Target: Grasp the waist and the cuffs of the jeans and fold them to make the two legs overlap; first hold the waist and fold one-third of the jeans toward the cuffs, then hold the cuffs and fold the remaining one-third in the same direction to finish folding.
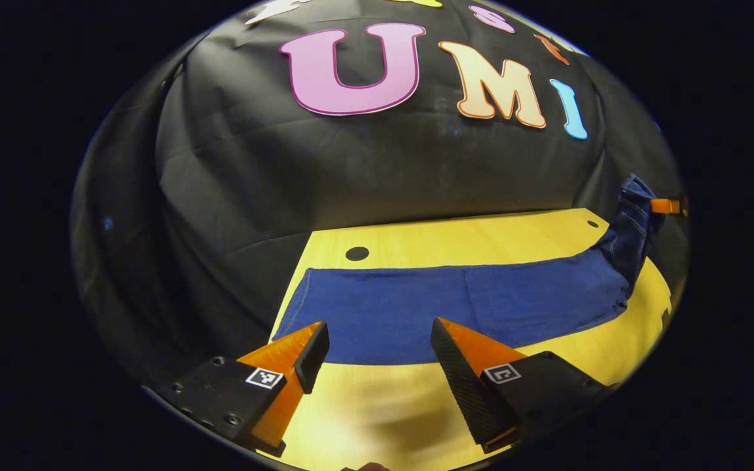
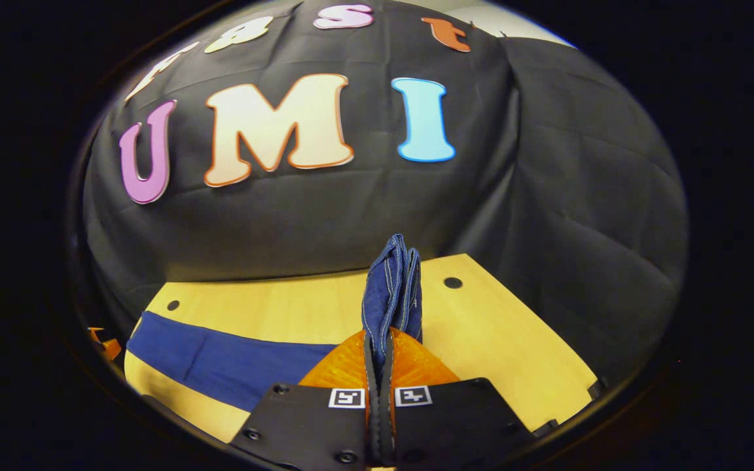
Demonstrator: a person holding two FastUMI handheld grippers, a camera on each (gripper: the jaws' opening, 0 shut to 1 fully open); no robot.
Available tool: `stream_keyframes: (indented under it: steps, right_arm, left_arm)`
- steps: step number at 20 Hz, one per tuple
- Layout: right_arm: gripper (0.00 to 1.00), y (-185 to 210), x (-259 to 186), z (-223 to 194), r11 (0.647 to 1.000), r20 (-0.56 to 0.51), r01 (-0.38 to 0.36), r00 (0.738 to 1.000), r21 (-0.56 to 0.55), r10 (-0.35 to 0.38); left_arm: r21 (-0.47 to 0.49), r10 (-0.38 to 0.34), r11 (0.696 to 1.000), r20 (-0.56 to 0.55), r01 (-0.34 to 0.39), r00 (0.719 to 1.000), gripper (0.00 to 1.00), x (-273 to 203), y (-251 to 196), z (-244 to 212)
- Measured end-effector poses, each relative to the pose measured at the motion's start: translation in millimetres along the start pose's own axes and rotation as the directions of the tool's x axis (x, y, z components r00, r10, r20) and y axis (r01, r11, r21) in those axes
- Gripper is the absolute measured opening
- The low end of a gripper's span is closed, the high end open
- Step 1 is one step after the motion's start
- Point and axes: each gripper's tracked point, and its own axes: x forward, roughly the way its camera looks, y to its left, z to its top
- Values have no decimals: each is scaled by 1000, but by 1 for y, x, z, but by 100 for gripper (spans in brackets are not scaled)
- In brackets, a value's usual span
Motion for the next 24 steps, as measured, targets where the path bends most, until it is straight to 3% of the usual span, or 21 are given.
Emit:
stream_keyframes:
  steps: [8,13,21,22,24]
  right_arm:
    - [2,153,10,-25,977,-36,-212,977,-24,211]
    - [3,243,35,-83,933,-135,-359,923,41,361]
    - [3,292,59,-170,913,-275,-408,879,-9,390]
    - [3,294,59,-175,912,-281,-411,877,-16,390]
    - [3,298,58,-178,903,-278,-429,870,-18,408]
  left_arm:
    - [-53,20,998,-15,-21,1000,95,2,38,-19]
    - [-63,49,997,9,-49,999,95,5,55,-16]
    - [-166,155,974,-3,-154,988,95,34,103,-33]
    - [-172,155,973,-7,-153,988,89,40,106,-34]
    - [-171,160,972,-9,-159,987,94,52,115,-35]
